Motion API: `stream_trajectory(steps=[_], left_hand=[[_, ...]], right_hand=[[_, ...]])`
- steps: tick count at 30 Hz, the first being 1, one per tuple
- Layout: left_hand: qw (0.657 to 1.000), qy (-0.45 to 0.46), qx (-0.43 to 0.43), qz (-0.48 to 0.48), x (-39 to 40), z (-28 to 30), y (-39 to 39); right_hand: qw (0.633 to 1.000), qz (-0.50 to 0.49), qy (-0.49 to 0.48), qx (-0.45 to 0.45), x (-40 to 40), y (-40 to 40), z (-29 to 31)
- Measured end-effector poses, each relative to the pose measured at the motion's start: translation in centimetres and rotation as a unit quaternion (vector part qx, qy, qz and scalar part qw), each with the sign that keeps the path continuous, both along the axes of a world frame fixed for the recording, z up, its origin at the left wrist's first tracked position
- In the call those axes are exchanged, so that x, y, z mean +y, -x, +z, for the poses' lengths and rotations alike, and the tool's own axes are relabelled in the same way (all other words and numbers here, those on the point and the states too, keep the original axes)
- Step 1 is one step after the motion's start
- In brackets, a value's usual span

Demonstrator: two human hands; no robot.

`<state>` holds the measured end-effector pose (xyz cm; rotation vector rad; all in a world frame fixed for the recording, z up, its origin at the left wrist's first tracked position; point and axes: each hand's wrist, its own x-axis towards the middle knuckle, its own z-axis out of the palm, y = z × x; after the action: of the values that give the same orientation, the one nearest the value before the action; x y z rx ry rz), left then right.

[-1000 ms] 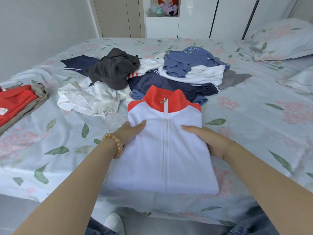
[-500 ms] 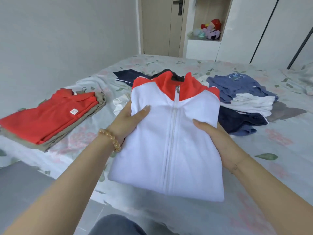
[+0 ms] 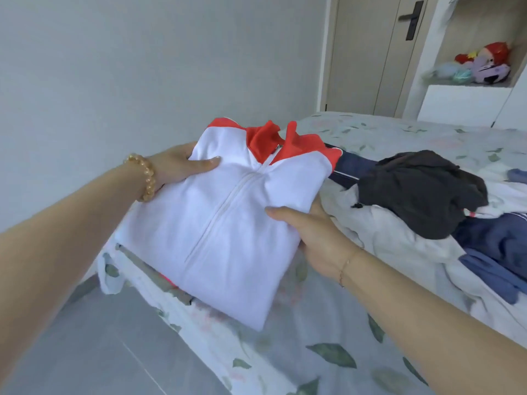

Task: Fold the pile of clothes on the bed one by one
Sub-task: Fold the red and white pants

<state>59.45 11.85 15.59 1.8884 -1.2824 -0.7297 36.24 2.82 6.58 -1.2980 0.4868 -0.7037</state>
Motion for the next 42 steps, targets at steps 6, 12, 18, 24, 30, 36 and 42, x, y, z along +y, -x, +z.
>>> stream_trajectory(steps=[6, 12, 18, 24, 30, 36, 42], left_hand=[[0.982, -0.059, -0.154, 0.089, -3.6, -2.1, -10.5], [0.98, -0.117, -0.114, 0.116, -6.2, -14.8, -14.8], [0.982, -0.082, -0.091, 0.145, -6.8, -15.4, -16.1], [0.942, -0.232, -0.142, 0.197, -1.1, -12.5, -17.7], [0.946, -0.243, -0.122, 0.174, 4.6, -11.8, -16.4], [0.944, -0.123, -0.138, 0.275, 3.8, -12.0, -19.0], [0.913, -0.218, -0.206, 0.277, 3.9, -14.1, -17.8]], right_hand=[[0.995, 0.037, -0.081, -0.037, -0.8, -11.5, -3.7], [0.987, -0.002, -0.162, -0.02, -0.4, -13.6, -11.5], [0.986, 0.018, -0.162, -0.026, -0.9, -13.5, -11.6], [0.993, 0.026, -0.114, -0.017, 0.6, -11.6, -12.2], [0.998, -0.016, -0.057, 0.033, 2.7, -11.7, -10.5], [0.995, -0.077, -0.058, 0.03, 3.9, -15.1, -8.1], [0.977, -0.161, 0.064, 0.121, 5.4, -13.5, -8.9]])
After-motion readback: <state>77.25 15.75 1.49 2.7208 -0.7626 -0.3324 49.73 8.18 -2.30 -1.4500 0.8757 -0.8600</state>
